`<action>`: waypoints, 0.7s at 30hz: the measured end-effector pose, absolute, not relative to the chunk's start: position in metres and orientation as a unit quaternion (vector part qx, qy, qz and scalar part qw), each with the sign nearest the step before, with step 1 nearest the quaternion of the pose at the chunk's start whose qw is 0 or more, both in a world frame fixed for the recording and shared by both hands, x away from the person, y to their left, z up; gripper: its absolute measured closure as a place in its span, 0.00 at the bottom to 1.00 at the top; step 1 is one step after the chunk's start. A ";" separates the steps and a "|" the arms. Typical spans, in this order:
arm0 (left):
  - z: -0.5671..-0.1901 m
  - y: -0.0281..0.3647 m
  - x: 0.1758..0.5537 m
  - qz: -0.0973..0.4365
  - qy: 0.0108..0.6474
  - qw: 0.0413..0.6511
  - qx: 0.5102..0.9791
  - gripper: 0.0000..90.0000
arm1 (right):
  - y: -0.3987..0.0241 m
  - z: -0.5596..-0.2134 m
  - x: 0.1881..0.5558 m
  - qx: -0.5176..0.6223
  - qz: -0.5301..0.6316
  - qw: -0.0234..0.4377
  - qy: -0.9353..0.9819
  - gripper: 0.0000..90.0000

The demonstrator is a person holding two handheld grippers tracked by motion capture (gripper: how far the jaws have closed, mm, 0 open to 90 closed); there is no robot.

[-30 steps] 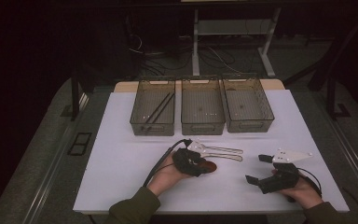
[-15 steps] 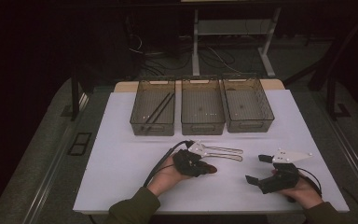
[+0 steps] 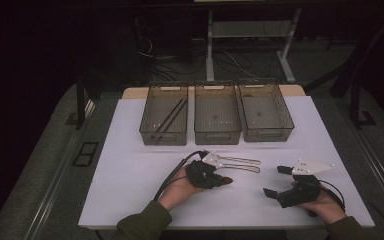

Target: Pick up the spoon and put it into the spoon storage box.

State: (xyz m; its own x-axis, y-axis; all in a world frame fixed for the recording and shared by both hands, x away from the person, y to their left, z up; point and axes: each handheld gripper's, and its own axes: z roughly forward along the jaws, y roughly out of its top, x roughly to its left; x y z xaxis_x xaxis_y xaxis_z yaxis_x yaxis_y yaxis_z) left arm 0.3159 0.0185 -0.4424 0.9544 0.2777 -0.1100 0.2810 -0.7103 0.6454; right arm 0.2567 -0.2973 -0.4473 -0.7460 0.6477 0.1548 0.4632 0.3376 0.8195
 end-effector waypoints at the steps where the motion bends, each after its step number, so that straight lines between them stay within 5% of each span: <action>1: -0.443 0.018 0.315 -0.002 0.155 0.352 0.923 0.89 | -0.297 -0.447 0.257 0.342 0.463 0.100 0.812 0.00; 21: -0.425 0.037 0.317 0.002 0.200 0.391 0.898 0.89 | -0.297 -0.447 0.257 0.341 0.463 0.099 0.812 0.00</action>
State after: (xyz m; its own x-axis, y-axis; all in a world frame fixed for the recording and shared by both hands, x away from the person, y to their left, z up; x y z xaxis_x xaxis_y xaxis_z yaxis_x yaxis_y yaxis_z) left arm 0.3174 0.0371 -0.4249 0.9196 0.3614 -0.1540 0.3588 -0.6131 0.7038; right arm 0.2567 -0.2975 -0.4473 -0.7474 0.6461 0.1545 0.4626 0.3393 0.8191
